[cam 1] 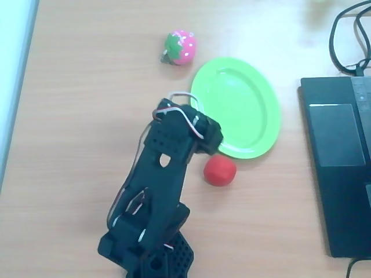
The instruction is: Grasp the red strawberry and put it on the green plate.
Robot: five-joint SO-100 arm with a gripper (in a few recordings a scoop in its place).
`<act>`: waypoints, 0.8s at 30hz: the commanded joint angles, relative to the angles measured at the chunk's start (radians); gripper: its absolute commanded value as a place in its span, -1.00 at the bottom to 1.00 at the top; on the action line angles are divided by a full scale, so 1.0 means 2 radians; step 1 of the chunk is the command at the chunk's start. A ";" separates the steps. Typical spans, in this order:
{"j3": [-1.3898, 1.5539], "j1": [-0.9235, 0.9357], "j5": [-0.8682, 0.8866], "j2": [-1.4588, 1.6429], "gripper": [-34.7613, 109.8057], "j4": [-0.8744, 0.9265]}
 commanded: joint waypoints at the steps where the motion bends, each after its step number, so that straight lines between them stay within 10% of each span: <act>1: 0.038 0.078 -0.120 0.039 0.27 0.004; 6: 0.102 0.155 -0.229 0.057 0.24 -0.028; 24: 0.306 0.138 -0.210 -0.066 0.20 -0.426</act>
